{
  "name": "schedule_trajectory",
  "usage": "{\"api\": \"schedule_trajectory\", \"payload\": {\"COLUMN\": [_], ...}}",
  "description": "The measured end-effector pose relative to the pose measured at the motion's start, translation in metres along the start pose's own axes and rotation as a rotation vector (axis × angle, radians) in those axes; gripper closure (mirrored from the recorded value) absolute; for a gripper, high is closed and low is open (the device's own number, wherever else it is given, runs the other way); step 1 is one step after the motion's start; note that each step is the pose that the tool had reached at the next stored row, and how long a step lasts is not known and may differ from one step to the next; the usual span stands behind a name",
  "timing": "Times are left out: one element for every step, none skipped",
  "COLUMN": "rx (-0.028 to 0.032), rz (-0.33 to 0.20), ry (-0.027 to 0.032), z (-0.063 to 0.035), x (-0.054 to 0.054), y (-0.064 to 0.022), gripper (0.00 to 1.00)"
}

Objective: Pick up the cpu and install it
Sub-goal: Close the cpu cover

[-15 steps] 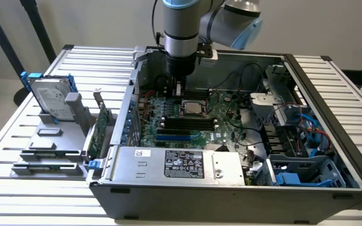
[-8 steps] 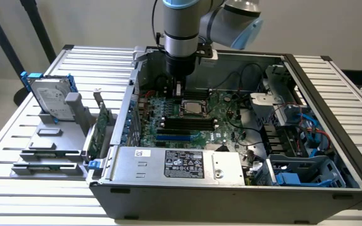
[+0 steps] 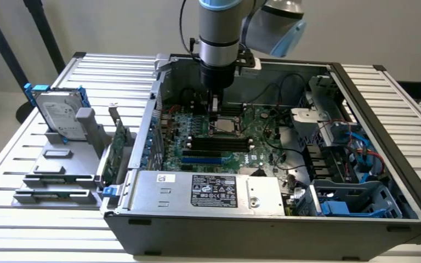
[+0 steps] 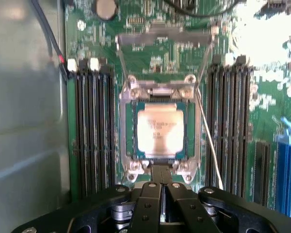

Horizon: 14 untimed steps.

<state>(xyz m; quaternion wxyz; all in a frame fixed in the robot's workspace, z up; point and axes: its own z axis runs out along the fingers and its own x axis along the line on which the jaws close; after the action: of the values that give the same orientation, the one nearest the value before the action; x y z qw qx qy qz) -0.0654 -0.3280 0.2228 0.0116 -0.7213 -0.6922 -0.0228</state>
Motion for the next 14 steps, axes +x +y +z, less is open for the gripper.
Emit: {"api": "schedule_trajectory", "payload": {"rx": [-0.0001,-0.0001,-0.0001,0.0,0.0002,0.0007,0.0012,0.0016,0.0022,0.0027,0.0034,0.0039,0.0045,0.0052], "rz": [0.0,0.0,0.0,0.0,0.0,0.0,0.0,0.0,0.0,0.0,0.0,0.0,0.0,0.0], "ry": [0.0004,0.0005,0.0006,0.0005,0.0005,0.0005,0.0003,0.0005,0.0003,0.0005,0.0003,0.0004,0.0005,0.0002], "z": [-0.0008,-0.002,-0.0036,-0.0055,-0.0083,-0.0113,-0.0146,-0.0184,-0.0225,-0.0265,-0.0304,-0.0343,-0.0377,-0.0412], "x": [0.0,-0.001,-0.001,-0.002,-0.002,-0.002,-0.002,-0.002,-0.002,-0.002,-0.002,-0.002,-0.002,-0.002], "y": [0.0046,0.0091,0.0137,0.0182,0.023,0.0276,0.0321,0.0367,0.0413,0.0459,0.0505,0.0554,0.0599,0.0644], "gripper": [0.89,0.89,0.89,0.89,0.89,0.89,0.89,0.89,0.89,0.89,0.89,0.89,0.89,0.89]}}
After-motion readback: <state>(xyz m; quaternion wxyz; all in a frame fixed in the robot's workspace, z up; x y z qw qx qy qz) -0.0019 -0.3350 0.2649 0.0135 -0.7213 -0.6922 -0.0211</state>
